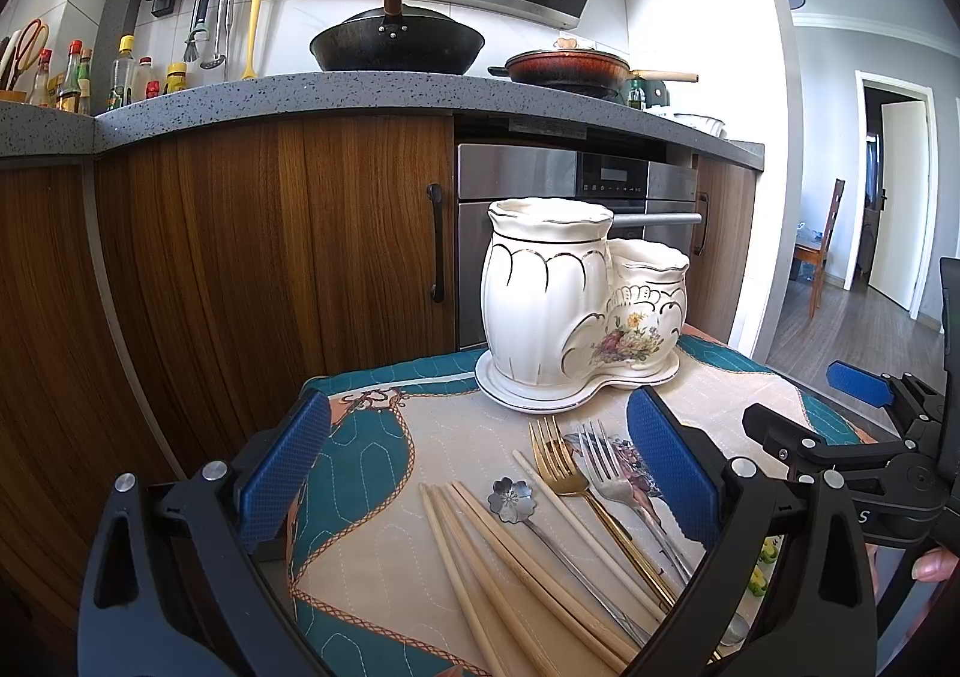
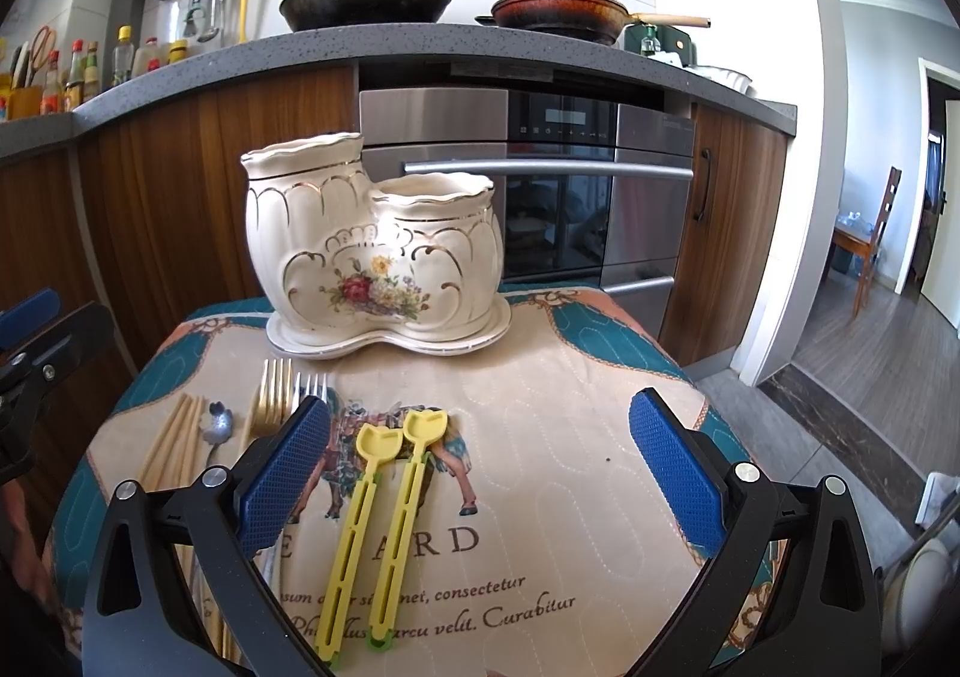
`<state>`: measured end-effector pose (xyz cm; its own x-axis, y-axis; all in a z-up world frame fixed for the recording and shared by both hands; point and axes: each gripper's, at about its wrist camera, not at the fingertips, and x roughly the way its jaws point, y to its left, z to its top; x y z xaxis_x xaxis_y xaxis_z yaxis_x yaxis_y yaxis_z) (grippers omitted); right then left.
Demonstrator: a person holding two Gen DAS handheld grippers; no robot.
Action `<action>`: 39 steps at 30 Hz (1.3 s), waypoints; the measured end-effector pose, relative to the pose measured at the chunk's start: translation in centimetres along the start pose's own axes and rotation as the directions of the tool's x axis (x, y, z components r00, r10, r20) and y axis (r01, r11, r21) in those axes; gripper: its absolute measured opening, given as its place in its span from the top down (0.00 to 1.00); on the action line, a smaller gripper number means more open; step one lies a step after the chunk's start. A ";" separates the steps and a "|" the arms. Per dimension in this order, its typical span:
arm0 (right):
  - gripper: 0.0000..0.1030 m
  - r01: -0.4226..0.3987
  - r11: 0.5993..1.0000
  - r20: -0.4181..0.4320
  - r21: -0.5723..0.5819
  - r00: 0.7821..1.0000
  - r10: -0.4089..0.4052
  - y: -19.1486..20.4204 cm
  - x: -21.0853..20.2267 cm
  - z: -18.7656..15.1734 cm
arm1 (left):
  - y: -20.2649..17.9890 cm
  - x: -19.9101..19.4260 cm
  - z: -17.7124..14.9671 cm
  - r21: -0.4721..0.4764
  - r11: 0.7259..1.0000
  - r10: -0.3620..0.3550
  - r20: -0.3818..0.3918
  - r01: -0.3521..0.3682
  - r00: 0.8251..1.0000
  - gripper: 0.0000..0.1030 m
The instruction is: Organize utensils
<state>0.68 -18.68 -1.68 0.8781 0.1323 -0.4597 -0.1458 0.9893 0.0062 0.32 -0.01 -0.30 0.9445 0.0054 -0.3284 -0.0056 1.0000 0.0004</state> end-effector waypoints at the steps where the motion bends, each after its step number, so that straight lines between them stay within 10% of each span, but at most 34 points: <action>1: 0.04 0.000 1.000 0.000 0.000 1.000 0.000 0.0 0.0 0.0 | 0.0 0.0 0.0 0.000 1.000 0.000 0.000 0.000 1.000 0.05; 26: 0.04 0.034 0.999 0.009 0.008 0.999 -0.035 -0.5 -0.2 0.6 | 0.6 -0.1 -0.3 -0.044 0.999 0.021 0.012 -0.020 1.000 0.05; 33: 0.04 0.022 0.998 0.064 0.052 0.998 -0.025 -1.6 -1.3 1.4 | 1.6 -1.0 2.2 -0.057 0.992 0.112 -0.039 -0.115 0.993 0.05; 39: 0.04 -0.063 0.993 0.022 0.101 0.998 0.061 -3.1 -1.2 2.2 | 1.9 -0.1 1.5 0.029 0.988 0.156 -0.269 -0.154 0.950 0.05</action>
<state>1.15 -21.80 0.82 0.8776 0.1935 -0.4387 -0.1538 0.9802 0.1246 0.69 1.90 1.11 0.8084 0.1606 -0.5663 -0.1413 0.9869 0.0782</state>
